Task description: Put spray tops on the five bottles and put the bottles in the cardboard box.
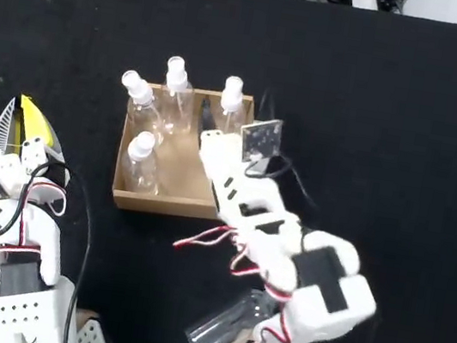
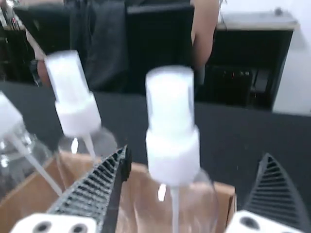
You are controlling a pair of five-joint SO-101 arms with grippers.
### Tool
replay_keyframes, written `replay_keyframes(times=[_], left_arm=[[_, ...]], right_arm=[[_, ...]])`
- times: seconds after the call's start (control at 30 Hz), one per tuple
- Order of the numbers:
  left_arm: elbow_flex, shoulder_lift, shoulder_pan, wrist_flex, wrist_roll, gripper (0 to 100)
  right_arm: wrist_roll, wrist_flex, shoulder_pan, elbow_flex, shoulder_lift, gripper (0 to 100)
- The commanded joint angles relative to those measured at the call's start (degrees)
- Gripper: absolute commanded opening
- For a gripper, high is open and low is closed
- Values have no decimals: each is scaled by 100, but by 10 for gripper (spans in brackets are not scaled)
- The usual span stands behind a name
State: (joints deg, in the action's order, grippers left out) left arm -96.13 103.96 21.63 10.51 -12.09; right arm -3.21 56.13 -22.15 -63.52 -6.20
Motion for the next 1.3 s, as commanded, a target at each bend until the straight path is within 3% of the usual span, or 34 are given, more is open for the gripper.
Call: replay_keyframes(times=[0.0,0.13,0.27,0.6,0.8,0.97,1.03,1.1,1.27], left_arm=[[-119,62,48,18,0,30],[-119,62,48,26,0,30],[-119,62,40,26,0,30],[-119,62,127,44,0,30],[-119,62,848,527,0,33],[-119,62,910,554,-35,33],[-119,62,910,554,-35,33],[-119,62,910,554,-35,33],[-119,62,910,554,-44,33]], right_arm=[[-18,-642,-88,57,927,351],[-18,-1240,-70,101,1851,351],[-18,-2479,-62,330,2826,351],[-18,-6866,18,1727,5051,350],[-26,-9407,721,2176,6202,349],[44,-11473,1196,2457,6615,349],[404,-12176,1248,2536,6695,349],[1248,-12712,1231,2527,6695,338],[4343,-13758,1222,2229,6712,257]])
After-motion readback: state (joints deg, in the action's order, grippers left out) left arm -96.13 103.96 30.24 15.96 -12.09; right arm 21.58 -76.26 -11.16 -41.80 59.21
